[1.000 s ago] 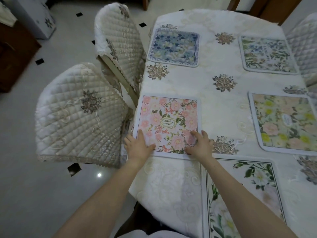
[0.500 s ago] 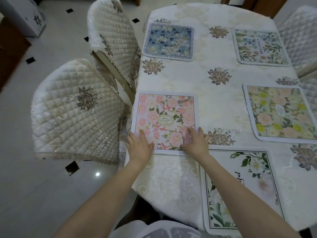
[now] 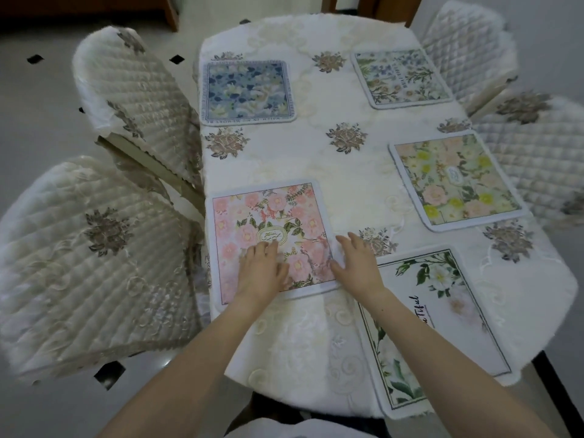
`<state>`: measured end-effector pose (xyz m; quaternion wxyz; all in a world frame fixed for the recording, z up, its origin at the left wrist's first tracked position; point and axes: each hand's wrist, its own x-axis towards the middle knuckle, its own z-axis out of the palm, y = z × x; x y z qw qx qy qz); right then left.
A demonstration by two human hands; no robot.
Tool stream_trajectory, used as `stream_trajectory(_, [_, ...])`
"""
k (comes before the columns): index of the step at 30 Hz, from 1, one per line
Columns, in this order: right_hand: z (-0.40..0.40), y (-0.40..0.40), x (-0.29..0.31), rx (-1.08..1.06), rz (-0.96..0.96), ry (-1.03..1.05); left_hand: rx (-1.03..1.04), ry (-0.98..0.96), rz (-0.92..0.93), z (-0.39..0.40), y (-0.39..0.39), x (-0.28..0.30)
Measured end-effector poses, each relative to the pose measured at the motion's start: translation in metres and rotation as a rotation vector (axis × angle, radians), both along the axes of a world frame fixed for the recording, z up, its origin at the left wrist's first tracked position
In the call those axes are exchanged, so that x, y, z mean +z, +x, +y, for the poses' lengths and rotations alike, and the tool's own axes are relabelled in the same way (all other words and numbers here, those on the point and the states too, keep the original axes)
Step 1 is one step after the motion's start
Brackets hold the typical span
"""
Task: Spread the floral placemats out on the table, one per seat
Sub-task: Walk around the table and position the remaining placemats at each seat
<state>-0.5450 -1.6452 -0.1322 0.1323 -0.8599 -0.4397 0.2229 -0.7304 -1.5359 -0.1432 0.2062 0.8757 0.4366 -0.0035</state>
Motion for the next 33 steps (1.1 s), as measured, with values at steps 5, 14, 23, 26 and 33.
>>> stream_trajectory(5, [-0.029, 0.055, 0.011, -0.121, -0.049, 0.048, -0.162, 0.001, -0.065, 0.0, 0.068, 0.007])
stream_trajectory(14, [-0.096, 0.194, 0.01, -0.28, -0.032, 0.087, -0.208, -0.171, -0.127, -0.052, 0.222, 0.006])
stream_trajectory(23, [-0.128, 0.347, -0.011, -0.307, -0.08, 0.055, -0.09, -0.22, -0.151, -0.078, 0.345, -0.018])
stream_trajectory(26, [-0.13, 0.384, -0.019, -0.308, -0.084, 0.027, -0.119, -0.163, -0.12, -0.085, 0.369, -0.027])
stream_trajectory(33, [-0.129, 0.43, -0.032, -0.373, -0.094, -0.065, -0.074, -0.077, -0.1, -0.101, 0.391, -0.039])
